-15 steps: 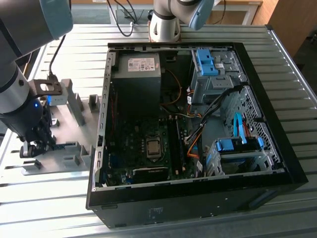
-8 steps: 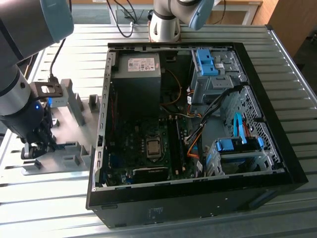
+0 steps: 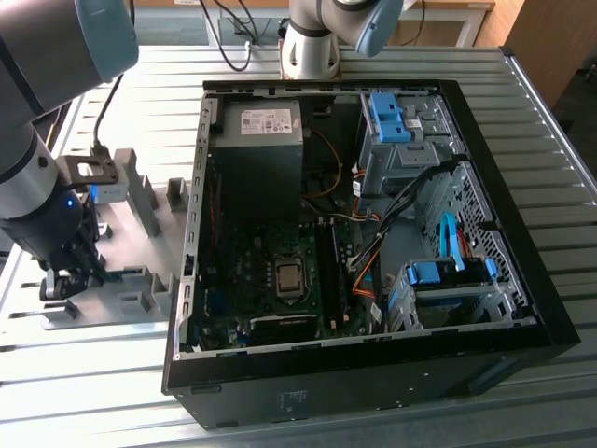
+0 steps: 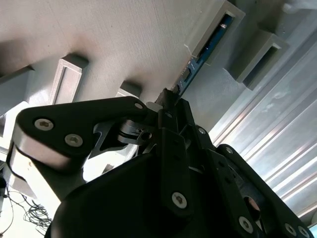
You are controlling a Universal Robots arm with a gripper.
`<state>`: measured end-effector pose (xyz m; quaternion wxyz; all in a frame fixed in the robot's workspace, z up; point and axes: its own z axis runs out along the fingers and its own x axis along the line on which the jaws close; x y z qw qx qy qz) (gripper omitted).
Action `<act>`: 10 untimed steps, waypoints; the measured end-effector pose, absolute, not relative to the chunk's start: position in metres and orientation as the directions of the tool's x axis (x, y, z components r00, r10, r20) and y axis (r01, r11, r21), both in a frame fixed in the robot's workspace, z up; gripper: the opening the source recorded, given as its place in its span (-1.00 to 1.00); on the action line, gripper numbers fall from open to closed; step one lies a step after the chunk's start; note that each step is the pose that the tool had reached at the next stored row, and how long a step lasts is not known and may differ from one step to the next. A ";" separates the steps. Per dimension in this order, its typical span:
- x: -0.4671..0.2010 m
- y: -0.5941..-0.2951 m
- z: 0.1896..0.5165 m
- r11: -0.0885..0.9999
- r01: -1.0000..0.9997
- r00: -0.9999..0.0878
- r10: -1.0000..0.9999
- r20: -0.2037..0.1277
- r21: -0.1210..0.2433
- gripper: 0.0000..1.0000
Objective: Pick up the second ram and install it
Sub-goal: 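Pick up the second ram and move it above second insertion slot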
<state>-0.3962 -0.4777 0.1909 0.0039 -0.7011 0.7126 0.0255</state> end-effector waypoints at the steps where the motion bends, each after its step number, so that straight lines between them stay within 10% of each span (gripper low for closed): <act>1: -0.396 -0.478 0.191 0.016 -0.999 -0.017 -0.999 -0.041 0.031 -0.57; 10: -0.397 -0.478 0.190 0.016 -0.999 -0.017 -0.999 -0.041 0.031 -0.57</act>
